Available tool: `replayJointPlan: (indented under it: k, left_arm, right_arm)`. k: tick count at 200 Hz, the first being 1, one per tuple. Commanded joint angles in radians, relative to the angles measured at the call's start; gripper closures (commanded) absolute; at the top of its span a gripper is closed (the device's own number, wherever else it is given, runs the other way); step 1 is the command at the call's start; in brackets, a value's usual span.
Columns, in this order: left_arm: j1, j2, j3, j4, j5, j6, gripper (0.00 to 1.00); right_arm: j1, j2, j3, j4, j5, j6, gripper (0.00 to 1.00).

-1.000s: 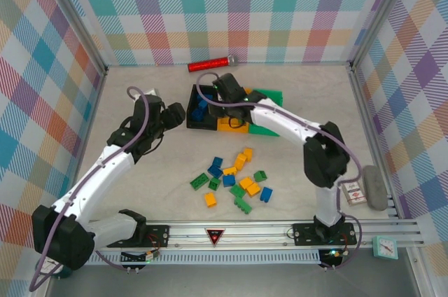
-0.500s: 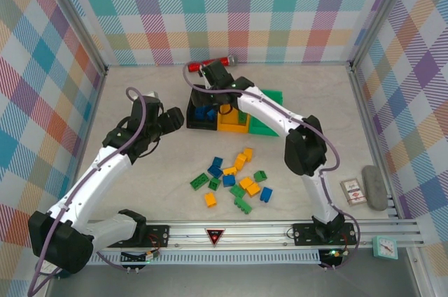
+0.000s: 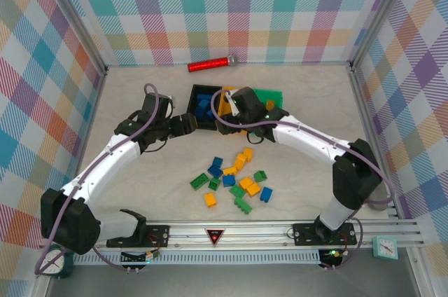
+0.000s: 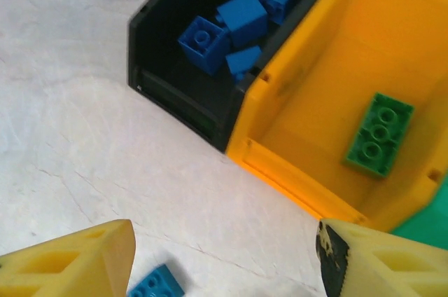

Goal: Sort the legos into containers by color

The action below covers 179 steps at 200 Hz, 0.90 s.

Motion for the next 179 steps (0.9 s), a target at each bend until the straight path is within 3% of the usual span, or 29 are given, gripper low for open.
replayJointPlan:
  k: [1, 25, 49, 80, 113, 179]
  left_arm:
    - [0.011, 0.002, -0.015, -0.007, 0.102, 0.03, 0.19]
    - [0.009, 0.002, -0.061, 0.0, 0.151, 0.071, 0.19]
    - [0.009, 0.036, -0.038, -0.083, 0.108, 0.133, 0.19]
    - [-0.009, 0.067, -0.064, -0.051, 0.152, 0.104, 0.2]
    - [-0.075, 0.163, -0.087, 0.023, 0.154, 0.078, 0.21]
    - [-0.235, 0.43, 0.089, -0.117, 0.007, 0.117, 0.26]
  right_arm:
    - [-0.01, -0.082, -0.127, 0.121, 0.069, -0.04, 0.3]
    - [-0.045, -0.143, -0.259, 0.217, 0.073, -0.042, 0.3]
    - [-0.07, -0.157, -0.33, 0.278, 0.061, -0.042, 0.29]
    - [-0.071, -0.135, -0.36, 0.313, 0.059, -0.037, 0.29]
    - [-0.071, -0.093, -0.371, 0.332, 0.078, -0.022, 0.28]
    - [-0.071, -0.119, -0.412, 0.378, 0.097, -0.005, 0.28]
